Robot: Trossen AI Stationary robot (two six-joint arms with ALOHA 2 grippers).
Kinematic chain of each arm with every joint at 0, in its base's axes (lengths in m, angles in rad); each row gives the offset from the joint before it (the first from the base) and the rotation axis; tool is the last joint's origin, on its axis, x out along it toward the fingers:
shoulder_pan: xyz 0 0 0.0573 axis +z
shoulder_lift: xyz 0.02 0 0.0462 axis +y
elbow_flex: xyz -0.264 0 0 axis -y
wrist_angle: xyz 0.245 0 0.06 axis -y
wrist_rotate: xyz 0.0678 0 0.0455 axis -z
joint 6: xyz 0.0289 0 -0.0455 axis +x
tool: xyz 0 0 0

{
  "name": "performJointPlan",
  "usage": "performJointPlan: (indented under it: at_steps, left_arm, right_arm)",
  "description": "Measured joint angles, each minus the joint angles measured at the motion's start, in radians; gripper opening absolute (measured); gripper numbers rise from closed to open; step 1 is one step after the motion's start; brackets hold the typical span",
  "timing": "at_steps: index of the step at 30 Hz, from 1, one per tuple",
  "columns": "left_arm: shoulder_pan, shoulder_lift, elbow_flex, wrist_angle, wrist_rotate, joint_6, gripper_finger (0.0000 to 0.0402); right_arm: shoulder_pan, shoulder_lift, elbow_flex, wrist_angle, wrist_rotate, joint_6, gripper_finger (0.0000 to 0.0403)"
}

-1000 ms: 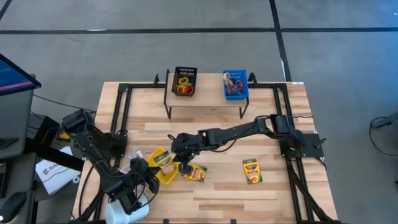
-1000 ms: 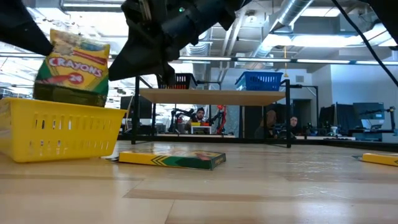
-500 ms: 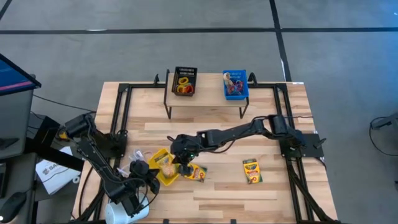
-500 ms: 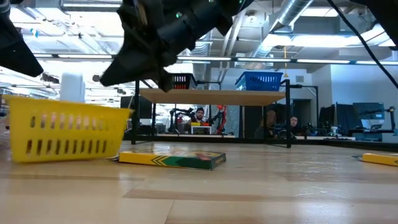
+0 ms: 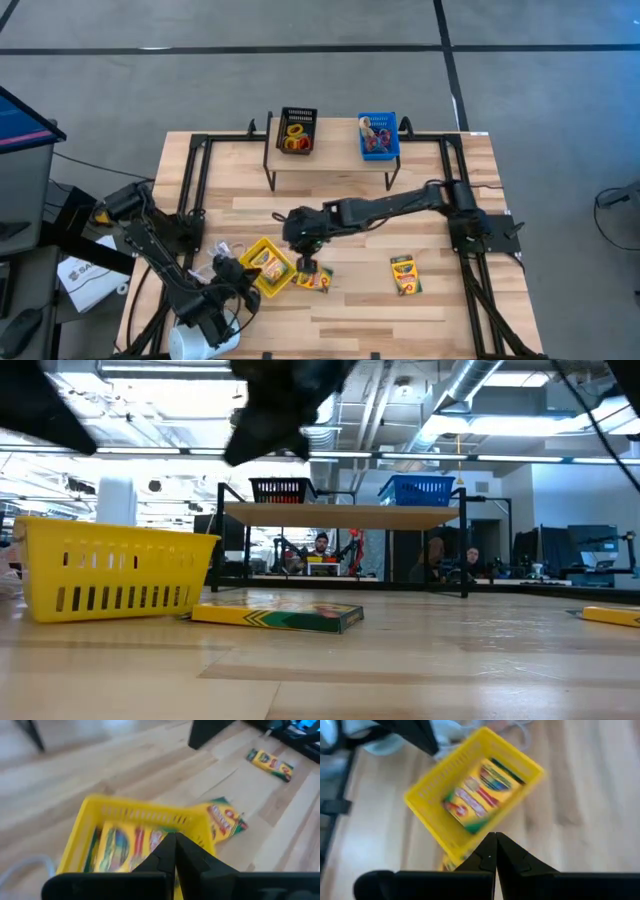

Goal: Pick & Place Office Desk Supplies
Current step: Put the yellow crayon box into the yellow bin

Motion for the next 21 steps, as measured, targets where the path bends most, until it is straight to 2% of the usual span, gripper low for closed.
performJointPlan:
  at_steps: [2, 4, 8, 10, 13, 16, 21]
  left_arm:
    - [0.051, -0.001, 0.023, 0.048, -0.005, 0.137, 0.0]
    - [0.123, -0.001, 0.039, 0.184, 0.025, 0.372, 0.0]
    - [0.278, 0.003, 0.041, 0.698, 0.268, 0.989, 0.0]
    - [0.323, 0.005, 0.041, 0.826, 0.31, 1.157, 0.0]
    - [0.365, -0.002, 0.039, 0.782, 0.323, 1.228, 0.0]
    - [0.409, -0.011, 0.038, 0.749, 0.378, 1.241, 0.0]
    - [0.521, -0.005, 0.034, 0.804, 0.607, 1.375, 0.0]
  right_arm:
    - [0.025, -0.028, 0.002, -0.106, 0.074, -0.003, 0.0]
    - [0.066, -0.035, -0.003, -0.216, 0.136, -0.001, 0.0]
    - [0.15, -0.041, -0.035, -0.39, 0.229, 0.064, 0.0]
    - [0.188, -0.048, -0.09, -0.467, 0.303, 0.14, 0.0]
    - [0.248, -0.102, -0.213, -0.527, 0.39, 0.284, 0.0]
    - [0.314, -0.207, -0.382, -0.483, 0.4, 0.453, 0.0]
    - [0.388, -0.399, -0.662, -0.359, 0.396, 0.724, 0.0003]
